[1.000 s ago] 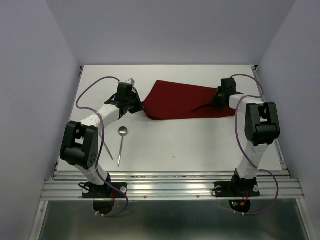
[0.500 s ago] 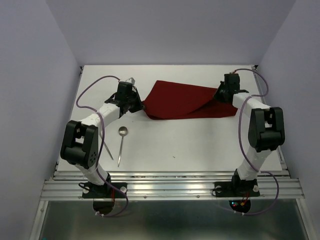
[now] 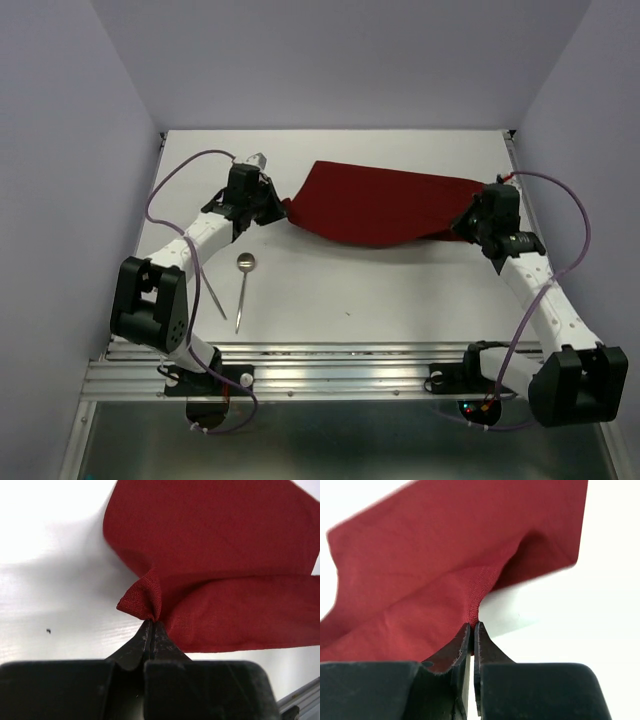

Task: Fold the napkin into a case and place the utensils inside
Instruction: Flatten out the crumpled napkin at the center of the board.

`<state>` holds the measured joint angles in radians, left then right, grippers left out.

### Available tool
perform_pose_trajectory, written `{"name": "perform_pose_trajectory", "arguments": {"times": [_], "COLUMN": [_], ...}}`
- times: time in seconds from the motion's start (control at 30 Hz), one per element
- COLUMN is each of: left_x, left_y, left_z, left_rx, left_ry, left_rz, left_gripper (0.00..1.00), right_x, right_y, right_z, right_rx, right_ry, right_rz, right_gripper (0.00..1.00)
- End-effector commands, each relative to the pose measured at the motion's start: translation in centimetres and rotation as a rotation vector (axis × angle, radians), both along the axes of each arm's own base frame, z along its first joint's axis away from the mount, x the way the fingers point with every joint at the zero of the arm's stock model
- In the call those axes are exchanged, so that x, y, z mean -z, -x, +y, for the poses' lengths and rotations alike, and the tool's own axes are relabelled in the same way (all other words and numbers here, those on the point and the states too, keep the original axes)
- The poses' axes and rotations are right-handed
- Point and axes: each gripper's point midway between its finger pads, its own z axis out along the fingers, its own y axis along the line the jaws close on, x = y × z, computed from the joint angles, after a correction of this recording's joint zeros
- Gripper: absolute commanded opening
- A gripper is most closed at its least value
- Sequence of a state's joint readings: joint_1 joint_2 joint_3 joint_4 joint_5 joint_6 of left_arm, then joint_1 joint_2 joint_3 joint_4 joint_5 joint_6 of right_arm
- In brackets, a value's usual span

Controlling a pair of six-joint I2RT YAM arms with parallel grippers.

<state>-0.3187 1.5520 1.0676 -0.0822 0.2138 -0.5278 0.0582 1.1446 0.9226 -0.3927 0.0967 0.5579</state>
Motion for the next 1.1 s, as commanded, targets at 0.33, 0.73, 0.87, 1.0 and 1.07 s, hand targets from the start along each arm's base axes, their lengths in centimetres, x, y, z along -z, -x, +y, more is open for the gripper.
{"name": "perform_pose_trajectory", "arguments": {"times": [0.33, 0.73, 0.87, 1.0, 1.07], "left_x": [4.7, 4.4, 4.2, 4.7, 4.8], "left_y": [7.5, 7.2, 7.1, 7.1, 7.1], "left_z": [1.4, 1.5, 1.5, 1.6, 1.6], "left_rx": [0.019, -0.005, -0.009, -0.010, -0.011], "left_ry": [0.002, 0.004, 0.001, -0.003, -0.006], "left_rz": [0.110, 0.099, 0.098, 0.108, 0.112], "left_gripper": [0.00, 0.00, 0.00, 0.00, 0.00], "right_x": [9.1, 13.9, 14.5, 15.5, 15.9], "right_y": [12.2, 15.1, 16.7, 18.0, 18.4], "right_z": [1.1, 0.5, 0.7, 1.6, 1.7], "right_rx": [0.188, 0.358, 0.394, 0.387, 0.391], "right_ry": [-0.241, -0.275, -0.295, -0.337, -0.343], "right_rz": [0.351, 0.524, 0.575, 0.633, 0.643], "right_gripper": [0.71, 0.74, 0.74, 0.74, 0.74]}}
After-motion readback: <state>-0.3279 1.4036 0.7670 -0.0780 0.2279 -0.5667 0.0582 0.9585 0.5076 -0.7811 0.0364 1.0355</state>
